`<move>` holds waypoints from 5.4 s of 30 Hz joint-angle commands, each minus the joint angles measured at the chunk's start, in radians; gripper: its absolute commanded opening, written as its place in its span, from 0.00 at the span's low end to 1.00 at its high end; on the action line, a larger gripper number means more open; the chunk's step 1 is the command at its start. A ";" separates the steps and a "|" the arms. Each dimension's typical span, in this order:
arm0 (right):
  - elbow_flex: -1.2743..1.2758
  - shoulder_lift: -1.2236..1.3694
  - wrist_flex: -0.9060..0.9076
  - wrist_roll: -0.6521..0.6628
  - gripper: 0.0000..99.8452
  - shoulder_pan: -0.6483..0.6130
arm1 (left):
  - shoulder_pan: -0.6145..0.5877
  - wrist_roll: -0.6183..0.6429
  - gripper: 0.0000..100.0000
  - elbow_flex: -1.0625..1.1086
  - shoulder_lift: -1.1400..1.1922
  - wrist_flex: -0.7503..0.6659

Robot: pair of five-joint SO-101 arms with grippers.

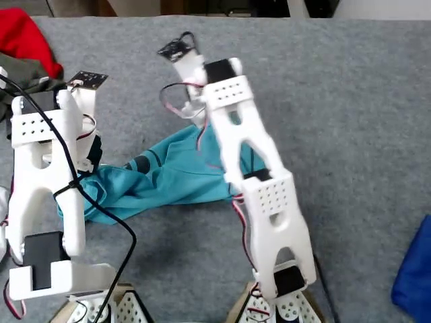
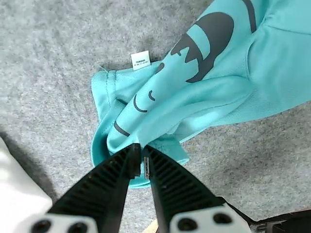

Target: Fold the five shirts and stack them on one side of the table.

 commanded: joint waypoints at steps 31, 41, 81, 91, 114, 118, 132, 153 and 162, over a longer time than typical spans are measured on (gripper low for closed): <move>-0.245 0.182 0.157 -0.074 0.16 0.038 | -0.008 -0.011 0.02 -0.038 -0.004 0.000; -0.237 0.188 0.164 -0.074 0.16 0.044 | -0.003 -0.011 0.02 -0.038 -0.004 0.000; -0.142 0.183 0.164 -0.226 0.01 0.061 | -0.005 -0.011 0.02 -0.038 -0.004 0.005; -0.163 0.114 0.164 -0.241 0.01 0.108 | -0.006 -0.011 0.02 -0.038 -0.004 0.005; -0.358 -0.309 0.158 -0.143 0.00 0.174 | -0.051 0.371 0.02 -0.746 -0.013 -0.043; -0.346 -0.308 0.161 -0.133 0.01 0.197 | -0.077 0.405 0.02 -0.848 -0.012 -0.017; -0.102 -0.203 0.167 0.063 0.18 0.173 | -0.072 0.396 0.02 -0.733 -0.005 0.026; 0.409 -0.252 -0.143 -0.040 0.18 -0.085 | -0.072 0.364 0.02 -0.664 -0.005 0.021; 0.170 -0.024 -0.080 -0.046 0.18 -0.054 | -0.072 0.364 0.02 -0.664 -0.005 0.021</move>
